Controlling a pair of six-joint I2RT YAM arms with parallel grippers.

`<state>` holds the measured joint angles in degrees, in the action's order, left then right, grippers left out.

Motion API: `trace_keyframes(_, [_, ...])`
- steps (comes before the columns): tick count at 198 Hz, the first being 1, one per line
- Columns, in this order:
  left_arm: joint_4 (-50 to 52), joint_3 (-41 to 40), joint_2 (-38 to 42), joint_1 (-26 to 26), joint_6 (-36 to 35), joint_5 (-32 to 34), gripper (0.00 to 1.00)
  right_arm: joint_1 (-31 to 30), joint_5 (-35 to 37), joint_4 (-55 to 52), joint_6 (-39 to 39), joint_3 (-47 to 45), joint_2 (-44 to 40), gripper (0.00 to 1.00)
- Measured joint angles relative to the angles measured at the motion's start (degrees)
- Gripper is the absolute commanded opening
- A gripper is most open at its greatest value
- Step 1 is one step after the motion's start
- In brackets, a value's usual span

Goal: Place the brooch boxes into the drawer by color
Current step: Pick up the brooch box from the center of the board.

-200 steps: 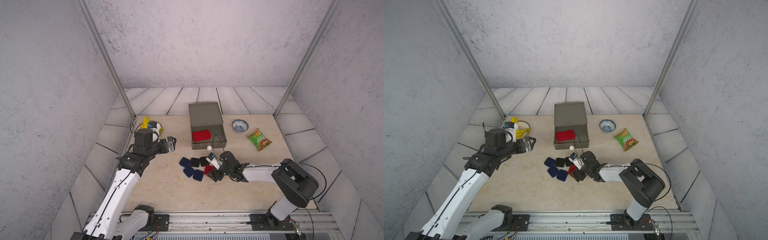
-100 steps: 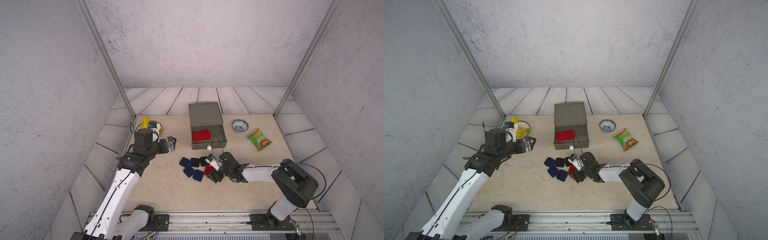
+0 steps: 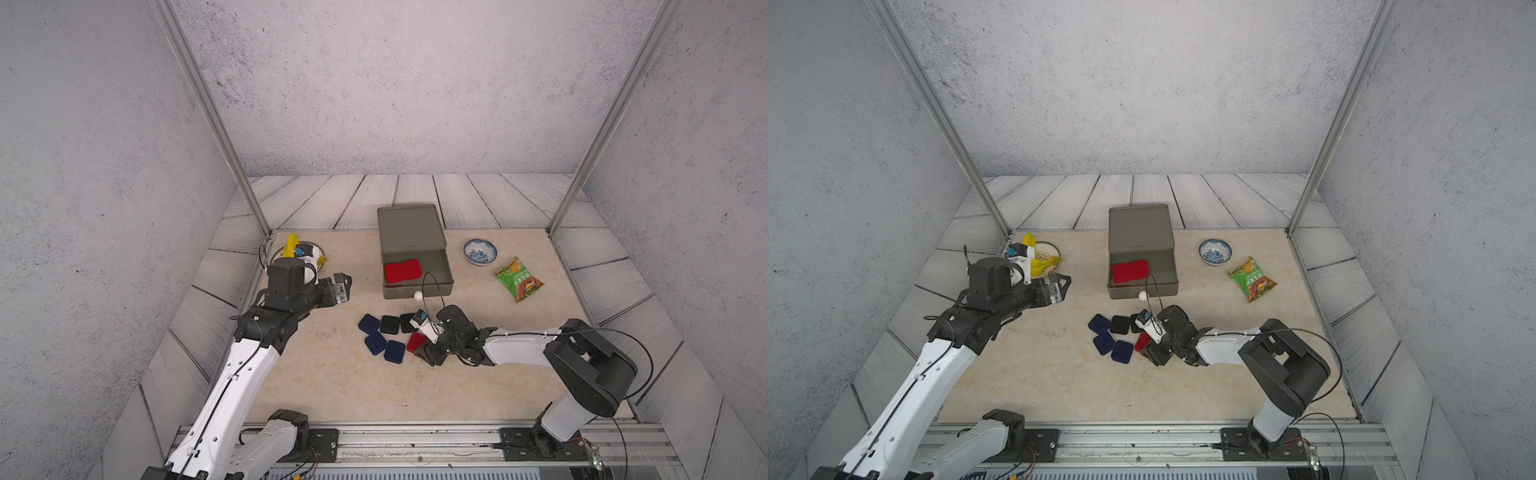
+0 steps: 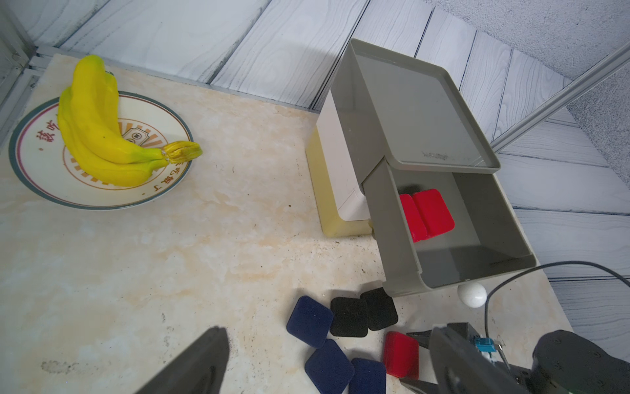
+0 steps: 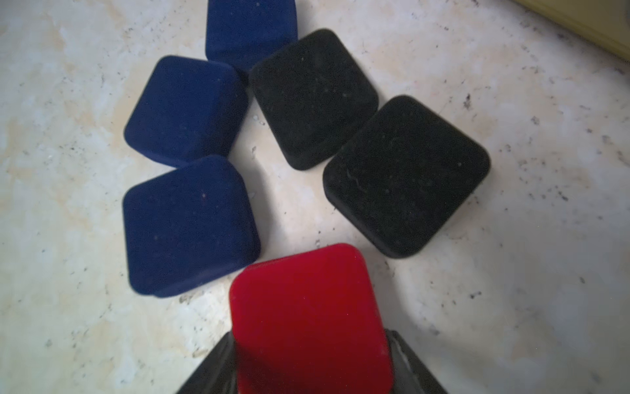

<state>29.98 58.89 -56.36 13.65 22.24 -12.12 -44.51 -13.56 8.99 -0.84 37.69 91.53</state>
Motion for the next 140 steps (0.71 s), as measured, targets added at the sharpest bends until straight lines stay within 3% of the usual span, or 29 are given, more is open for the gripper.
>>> trace_keyframes(79, [0.1, 0.0, 0.2, 0.0, 0.2, 0.1, 0.98, -0.7, 6.4, -15.6, 1.8, -0.1, -32.6, 0.49])
trace_keyframes(106, [0.1, 0.0, 0.2, 0.0, 0.3, -0.1, 0.98, -0.6, 10.8, -21.3, 2.7, 5.7, -33.7, 0.49])
trace_keyframes(140, [0.1, 0.0, 0.3, 0.0, 0.3, -0.1, 0.98, -0.1, 15.6, -28.2, 3.4, 21.0, -26.4, 0.47])
